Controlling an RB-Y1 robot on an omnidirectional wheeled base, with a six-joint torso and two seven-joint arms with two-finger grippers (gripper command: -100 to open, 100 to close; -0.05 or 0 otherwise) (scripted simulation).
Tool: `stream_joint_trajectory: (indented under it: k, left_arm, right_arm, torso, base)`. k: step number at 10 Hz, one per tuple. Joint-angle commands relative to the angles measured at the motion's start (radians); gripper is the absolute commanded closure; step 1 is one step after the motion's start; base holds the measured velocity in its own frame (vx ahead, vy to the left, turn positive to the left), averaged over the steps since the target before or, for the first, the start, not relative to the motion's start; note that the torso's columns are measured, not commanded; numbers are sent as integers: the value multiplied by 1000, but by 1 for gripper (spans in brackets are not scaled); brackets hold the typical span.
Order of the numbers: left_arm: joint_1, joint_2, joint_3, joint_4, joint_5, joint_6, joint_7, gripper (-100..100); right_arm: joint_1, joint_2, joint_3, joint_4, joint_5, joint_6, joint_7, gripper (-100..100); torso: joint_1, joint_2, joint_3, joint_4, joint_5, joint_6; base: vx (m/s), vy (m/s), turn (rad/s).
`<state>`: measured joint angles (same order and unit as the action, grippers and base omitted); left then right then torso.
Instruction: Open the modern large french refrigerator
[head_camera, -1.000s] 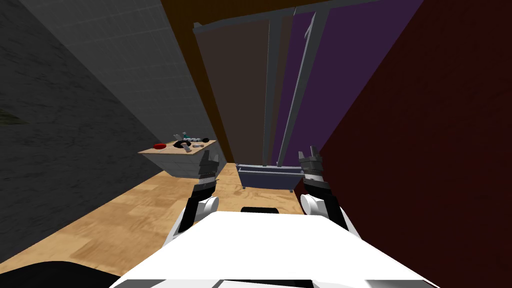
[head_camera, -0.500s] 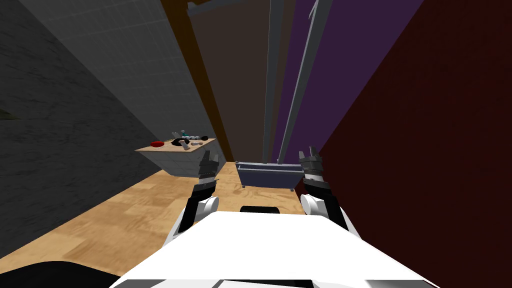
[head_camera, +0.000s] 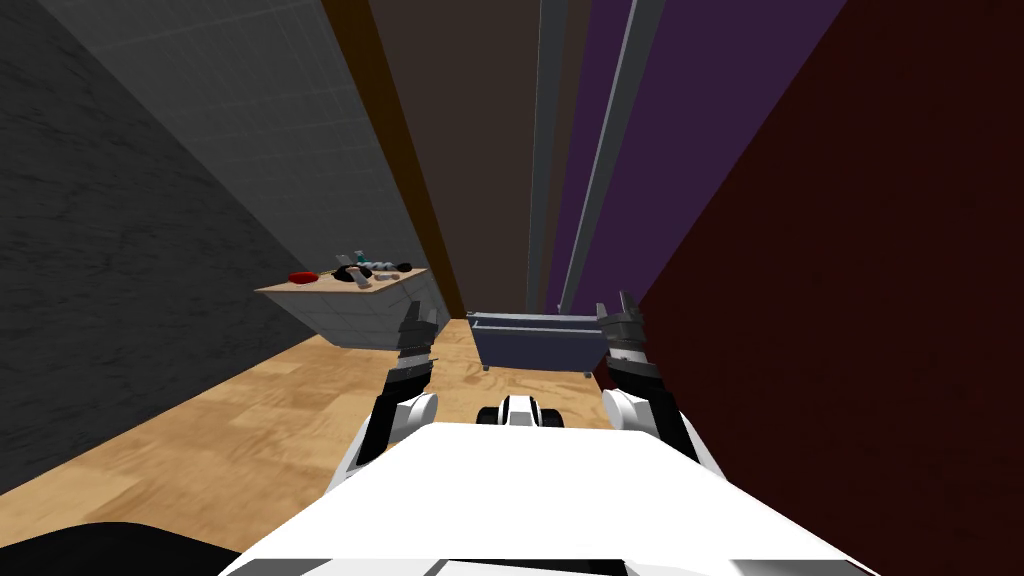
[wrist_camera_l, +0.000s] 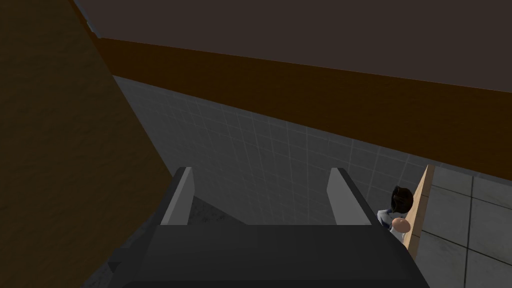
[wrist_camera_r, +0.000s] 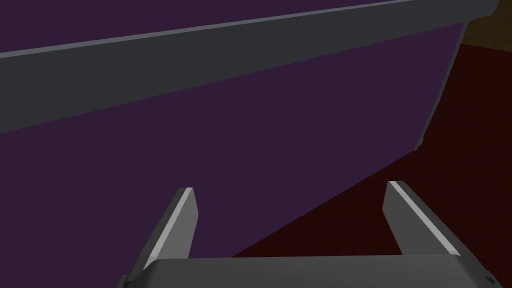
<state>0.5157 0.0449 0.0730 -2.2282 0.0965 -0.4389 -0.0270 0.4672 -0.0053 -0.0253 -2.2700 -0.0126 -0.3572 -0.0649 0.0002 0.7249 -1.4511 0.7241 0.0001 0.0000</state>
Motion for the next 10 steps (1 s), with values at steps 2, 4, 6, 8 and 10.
stream_joint_trajectory:
  k: [2, 4, 6, 8, 10]
  left_arm:
    - [0, 0, 0, 0, 0, 0, 0, 0]
    - [0, 0, 0, 0, 0, 0, 0, 0]
    - [0, 0, 0, 0, 0, 0, 0, 0]
    - [0, 0, 0, 0, 0, 0, 0, 0]
    - [0, 0, 0, 0, 0, 0, 0, 0]
  right_arm:
    - [-4, -93, -3, 16, 34, 4, 39, -100]
    - [-8, -130, -6, 32, 66, 8, 75, -100]
    - [-12, -156, -10, 51, 106, 12, 120, -100]
    - [-17, -173, -14, 72, 154, 17, 173, -100]
    - [-22, -183, -20, 94, 206, 23, 231, -100]
  torso:
    - [1, 11, -24, 13, 0, 0]
    - [0, 13, -25, 14, 0, 0]
    - [0, 13, -25, 14, 0, 0]
    - [0, 13, -25, 14, 0, 0]
    - [0, 13, -25, 14, 0, 0]
  base:
    - [14, 31, -8]
    - [23, 38, -8]
    - [32, 57, -12]
    - [36, 67, -14]
    - [32, 72, -16]
